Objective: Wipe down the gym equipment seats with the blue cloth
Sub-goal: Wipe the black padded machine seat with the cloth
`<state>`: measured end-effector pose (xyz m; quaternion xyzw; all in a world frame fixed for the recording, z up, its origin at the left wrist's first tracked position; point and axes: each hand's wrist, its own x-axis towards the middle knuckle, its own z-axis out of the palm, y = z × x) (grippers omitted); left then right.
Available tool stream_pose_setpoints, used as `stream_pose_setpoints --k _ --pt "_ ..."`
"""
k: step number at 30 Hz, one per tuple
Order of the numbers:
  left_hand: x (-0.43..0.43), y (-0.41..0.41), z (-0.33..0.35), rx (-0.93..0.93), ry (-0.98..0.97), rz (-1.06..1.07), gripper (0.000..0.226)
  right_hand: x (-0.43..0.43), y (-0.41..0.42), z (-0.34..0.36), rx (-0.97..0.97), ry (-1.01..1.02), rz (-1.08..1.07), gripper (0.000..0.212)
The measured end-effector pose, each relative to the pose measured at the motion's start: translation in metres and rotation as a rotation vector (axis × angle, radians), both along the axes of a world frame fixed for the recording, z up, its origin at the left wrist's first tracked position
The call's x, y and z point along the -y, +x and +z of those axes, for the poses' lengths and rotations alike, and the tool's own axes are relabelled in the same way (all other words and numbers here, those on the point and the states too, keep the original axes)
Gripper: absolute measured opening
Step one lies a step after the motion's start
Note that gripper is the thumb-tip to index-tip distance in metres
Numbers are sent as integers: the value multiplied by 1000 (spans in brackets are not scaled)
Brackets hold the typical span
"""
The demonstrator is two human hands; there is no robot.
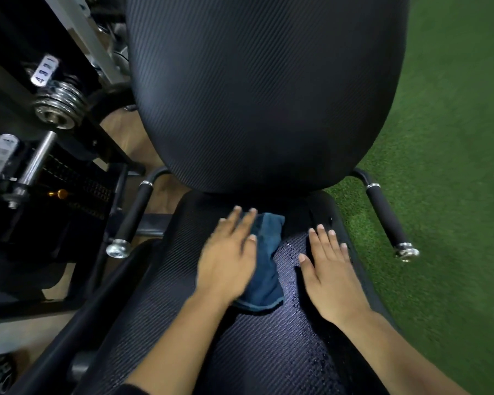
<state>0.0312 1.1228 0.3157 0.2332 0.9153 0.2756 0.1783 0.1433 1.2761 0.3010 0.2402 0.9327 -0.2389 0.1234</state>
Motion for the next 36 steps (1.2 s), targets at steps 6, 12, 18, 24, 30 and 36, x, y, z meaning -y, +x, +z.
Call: stream_pose_setpoints --k 6,12,18,24,30,36 --pt "65 -47 -26 -9 -124 147 49 68 -48 15 -130 27 32 66" --pt "67 -43 -41 -60 -305 -16 53 89 -71 -6 -65 134 86 72" --pt "64 -42 -42 -68 -338 -6 53 75 -86 -16 -81 128 64 72" --pt "43 -43 -44 -63 -289 14 54 69 -81 -16 -116 80 53 79" --pt "36 -40 -50 -111 -339 52 55 37 -43 -13 -109 126 -116 73" --pt "32 -38 -51 -146 -353 59 55 -15 -67 -24 -18 162 -395 79"
